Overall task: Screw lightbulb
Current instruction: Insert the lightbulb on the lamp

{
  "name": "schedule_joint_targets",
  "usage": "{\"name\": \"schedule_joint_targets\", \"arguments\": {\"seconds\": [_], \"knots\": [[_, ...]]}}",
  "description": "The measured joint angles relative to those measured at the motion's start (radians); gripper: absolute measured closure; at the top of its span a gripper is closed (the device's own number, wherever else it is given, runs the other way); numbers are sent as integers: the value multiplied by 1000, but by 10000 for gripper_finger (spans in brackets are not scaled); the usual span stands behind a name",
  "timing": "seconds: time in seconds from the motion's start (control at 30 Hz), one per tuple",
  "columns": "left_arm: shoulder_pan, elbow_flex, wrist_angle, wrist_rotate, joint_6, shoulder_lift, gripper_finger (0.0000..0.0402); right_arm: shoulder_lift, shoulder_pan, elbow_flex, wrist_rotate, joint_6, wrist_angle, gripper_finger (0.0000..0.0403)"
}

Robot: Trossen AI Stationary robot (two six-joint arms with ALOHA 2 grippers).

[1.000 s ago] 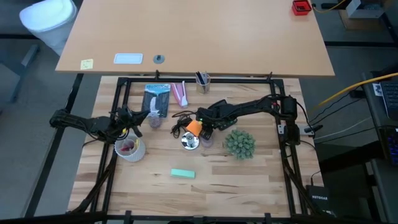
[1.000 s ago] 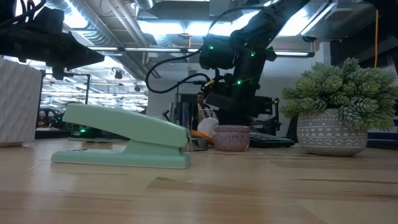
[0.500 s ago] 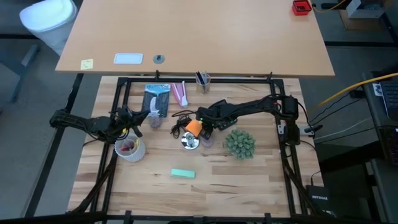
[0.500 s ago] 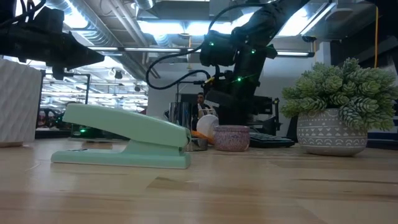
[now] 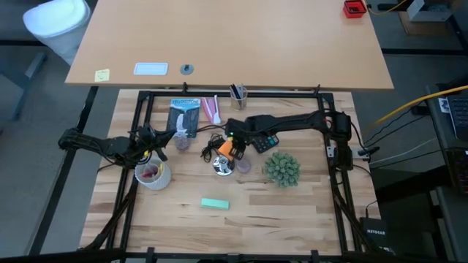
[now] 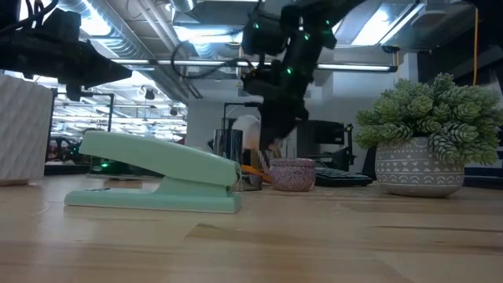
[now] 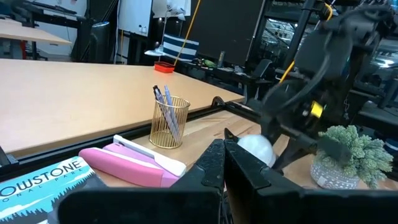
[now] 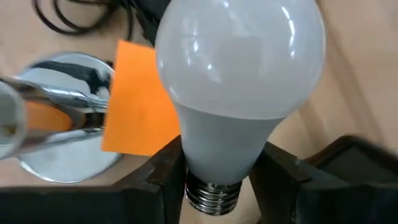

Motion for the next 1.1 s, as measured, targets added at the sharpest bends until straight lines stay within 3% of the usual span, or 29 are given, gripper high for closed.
{"name": "schedule_joint_targets", "arguments": {"seconds": [0.37, 0.53, 0.97, 1.1], "knots": [[-1, 0, 0, 6, -10, 0, 402, 0, 92, 215, -5, -128, -203, 253], [-2, 0, 1, 6, -10, 0, 402, -35, 160, 271, 70, -136, -268, 252], [-1, 0, 1, 7, -10, 0, 402, -416, 290, 273, 290, -59, -326, 251], [-1, 0, 1, 7, -22, 0, 402, -541, 358, 166, 432, -64, -257, 251]]}}
